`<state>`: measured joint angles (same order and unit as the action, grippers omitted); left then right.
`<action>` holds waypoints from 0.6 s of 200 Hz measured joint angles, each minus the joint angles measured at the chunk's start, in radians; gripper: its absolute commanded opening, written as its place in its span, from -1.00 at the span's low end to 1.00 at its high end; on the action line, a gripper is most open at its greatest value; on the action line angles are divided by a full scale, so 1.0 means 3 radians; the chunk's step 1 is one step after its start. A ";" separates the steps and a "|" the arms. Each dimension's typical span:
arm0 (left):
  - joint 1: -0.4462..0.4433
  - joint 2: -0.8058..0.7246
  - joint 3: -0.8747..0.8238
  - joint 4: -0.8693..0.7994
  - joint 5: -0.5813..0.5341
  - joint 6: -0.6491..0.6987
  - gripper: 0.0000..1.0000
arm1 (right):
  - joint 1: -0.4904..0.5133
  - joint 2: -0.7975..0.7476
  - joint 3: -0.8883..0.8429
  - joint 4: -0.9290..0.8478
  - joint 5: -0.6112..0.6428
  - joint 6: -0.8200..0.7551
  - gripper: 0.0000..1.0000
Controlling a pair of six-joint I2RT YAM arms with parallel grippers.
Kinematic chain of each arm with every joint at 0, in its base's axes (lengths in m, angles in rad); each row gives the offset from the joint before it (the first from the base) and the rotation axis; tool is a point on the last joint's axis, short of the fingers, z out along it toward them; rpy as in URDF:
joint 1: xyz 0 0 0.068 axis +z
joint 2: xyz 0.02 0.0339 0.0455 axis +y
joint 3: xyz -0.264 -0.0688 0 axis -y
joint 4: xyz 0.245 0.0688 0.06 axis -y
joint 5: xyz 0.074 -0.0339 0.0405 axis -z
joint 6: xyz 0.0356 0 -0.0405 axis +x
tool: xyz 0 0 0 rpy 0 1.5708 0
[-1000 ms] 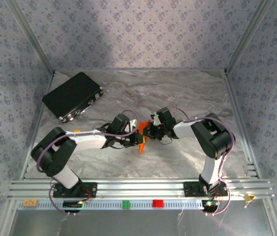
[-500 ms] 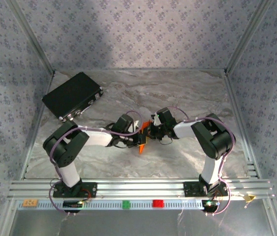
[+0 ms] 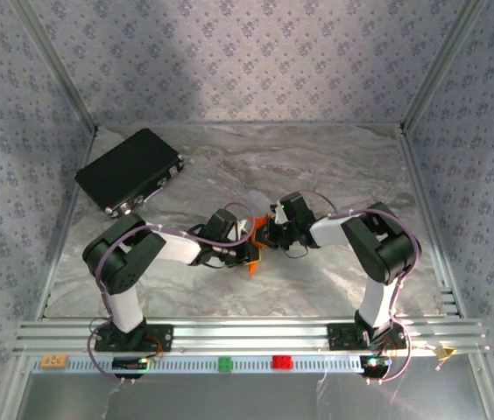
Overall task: Fold a paper plane with a square sheet of paper (pick it up from the middle)
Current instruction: Fold the wing for the fifth time at the center of the table.
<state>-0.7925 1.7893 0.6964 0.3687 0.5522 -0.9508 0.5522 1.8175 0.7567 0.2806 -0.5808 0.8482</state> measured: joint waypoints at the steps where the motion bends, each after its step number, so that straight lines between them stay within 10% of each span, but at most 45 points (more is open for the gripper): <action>1: -0.0003 -0.0003 0.0000 -0.0005 -0.0006 0.0000 -1.00 | 0.0000 0.0000 0.0000 -0.0001 0.0000 0.0000 -0.92; 120: -0.0271 -0.0495 -0.0169 -0.0809 -0.0273 0.0240 -0.98 | 0.0000 -0.0014 -0.0020 0.0000 -0.0009 0.0001 -0.92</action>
<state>-0.8738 1.6409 0.6456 0.1261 0.4702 -0.8787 0.5522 1.8133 0.7506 0.2806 -0.5835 0.8486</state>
